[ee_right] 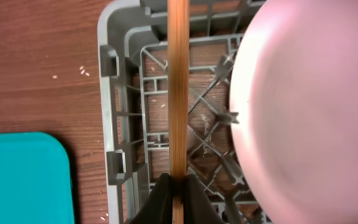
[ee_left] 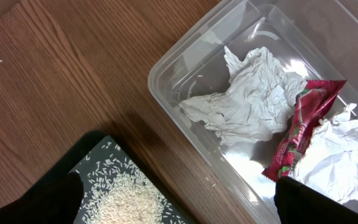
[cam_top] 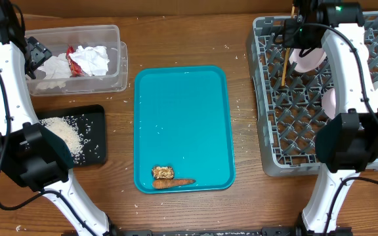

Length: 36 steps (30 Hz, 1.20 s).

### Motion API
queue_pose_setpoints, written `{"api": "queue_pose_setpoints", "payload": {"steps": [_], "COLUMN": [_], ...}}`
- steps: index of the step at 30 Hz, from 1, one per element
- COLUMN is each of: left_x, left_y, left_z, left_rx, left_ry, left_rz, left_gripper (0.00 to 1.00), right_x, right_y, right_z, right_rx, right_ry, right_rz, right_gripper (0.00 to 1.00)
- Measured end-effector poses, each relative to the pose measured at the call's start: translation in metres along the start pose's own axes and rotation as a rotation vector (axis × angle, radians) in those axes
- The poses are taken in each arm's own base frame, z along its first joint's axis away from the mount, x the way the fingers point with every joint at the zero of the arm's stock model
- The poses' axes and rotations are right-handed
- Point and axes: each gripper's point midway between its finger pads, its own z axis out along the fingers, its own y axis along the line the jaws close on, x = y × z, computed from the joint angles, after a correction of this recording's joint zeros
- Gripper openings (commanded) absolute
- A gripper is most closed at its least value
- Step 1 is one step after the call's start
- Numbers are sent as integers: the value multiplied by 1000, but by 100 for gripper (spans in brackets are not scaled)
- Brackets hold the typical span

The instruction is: Sort waste into correct bins and load items into the dishwasher

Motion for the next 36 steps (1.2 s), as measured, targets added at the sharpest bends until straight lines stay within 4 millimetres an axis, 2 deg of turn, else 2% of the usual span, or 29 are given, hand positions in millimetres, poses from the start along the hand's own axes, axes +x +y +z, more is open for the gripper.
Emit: {"api": "queue_pose_setpoints", "payload": {"steps": [8, 10, 11, 12, 15, 21, 28, 32, 36], "left_x": [0, 0, 0, 0, 0, 0, 0, 0, 0], "left_y": [0, 0, 0, 0, 0, 0, 0, 0, 0], "left_z": [0, 0, 0, 0, 0, 0, 0, 0, 0], "left_rx": [0, 0, 0, 0, 0, 0, 0, 0, 0], "left_ry": [0, 0, 0, 0, 0, 0, 0, 0, 0], "left_rz": [0, 0, 0, 0, 0, 0, 0, 0, 0], "left_gripper": [100, 100, 100, 100, 100, 100, 100, 100, 100], "right_x": [33, 37, 37, 37, 38, 43, 66, 83, 112], "right_y": [8, 12, 14, 17, 26, 36, 43, 68, 114], "right_z": [26, 29, 29, 29, 29, 29, 25, 22, 13], "right_rx": [-48, -54, -59, -63, -73, -80, -90, -136, -213], "right_ry": [108, 118, 119, 119, 118, 137, 232, 293, 386], "right_rz": [5, 0, -5, -12, -29, -38, -17, -39, -97], "right_gripper": [6, 15, 24, 29, 34, 39, 41, 55, 82]}}
